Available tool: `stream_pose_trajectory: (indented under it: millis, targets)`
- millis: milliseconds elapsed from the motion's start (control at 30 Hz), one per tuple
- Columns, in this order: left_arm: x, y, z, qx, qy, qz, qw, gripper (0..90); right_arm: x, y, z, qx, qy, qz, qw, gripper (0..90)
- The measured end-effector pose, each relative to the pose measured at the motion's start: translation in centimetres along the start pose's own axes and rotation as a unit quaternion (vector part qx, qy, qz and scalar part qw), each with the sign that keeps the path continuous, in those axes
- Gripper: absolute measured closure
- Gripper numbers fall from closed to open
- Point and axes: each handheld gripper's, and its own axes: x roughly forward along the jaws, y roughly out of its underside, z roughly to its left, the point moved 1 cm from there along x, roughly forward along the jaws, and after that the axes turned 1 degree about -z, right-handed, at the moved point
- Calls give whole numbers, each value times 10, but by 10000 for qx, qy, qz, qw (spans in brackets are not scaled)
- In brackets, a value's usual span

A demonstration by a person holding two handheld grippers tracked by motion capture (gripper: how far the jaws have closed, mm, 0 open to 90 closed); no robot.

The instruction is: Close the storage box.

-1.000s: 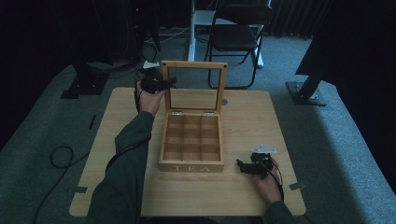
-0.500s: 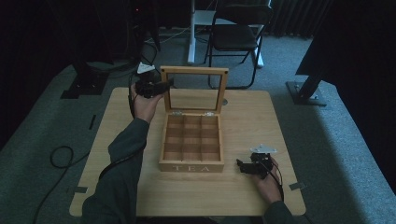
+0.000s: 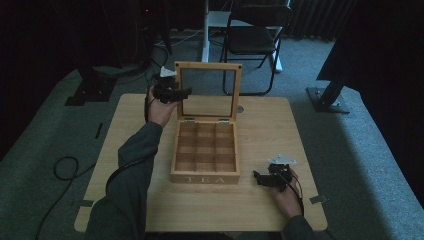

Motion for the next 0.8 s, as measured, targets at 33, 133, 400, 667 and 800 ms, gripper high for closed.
stream_pose_trajectory:
  millis: [33,133,400,667,800]
  targets:
    - [2,0,5,-104,-63,2,9999,344,0,0,0,-2,1,-1,10000,131]
    - [9,-3,13,-235,-31,59,9997,323,0,0,0,-2,4,-1,10000,131]
    - [31,-15,18,-338,212,168,9991,326,0,0,0,0,2,1,10000,131]
    - [40,-24,14,-427,185,62,9989,336,-1,1,1,-27,-19,1,10000,131]
    - [38,-23,18,-667,363,-11,9971,356,-1,1,1,-27,-24,-3,10000,131]
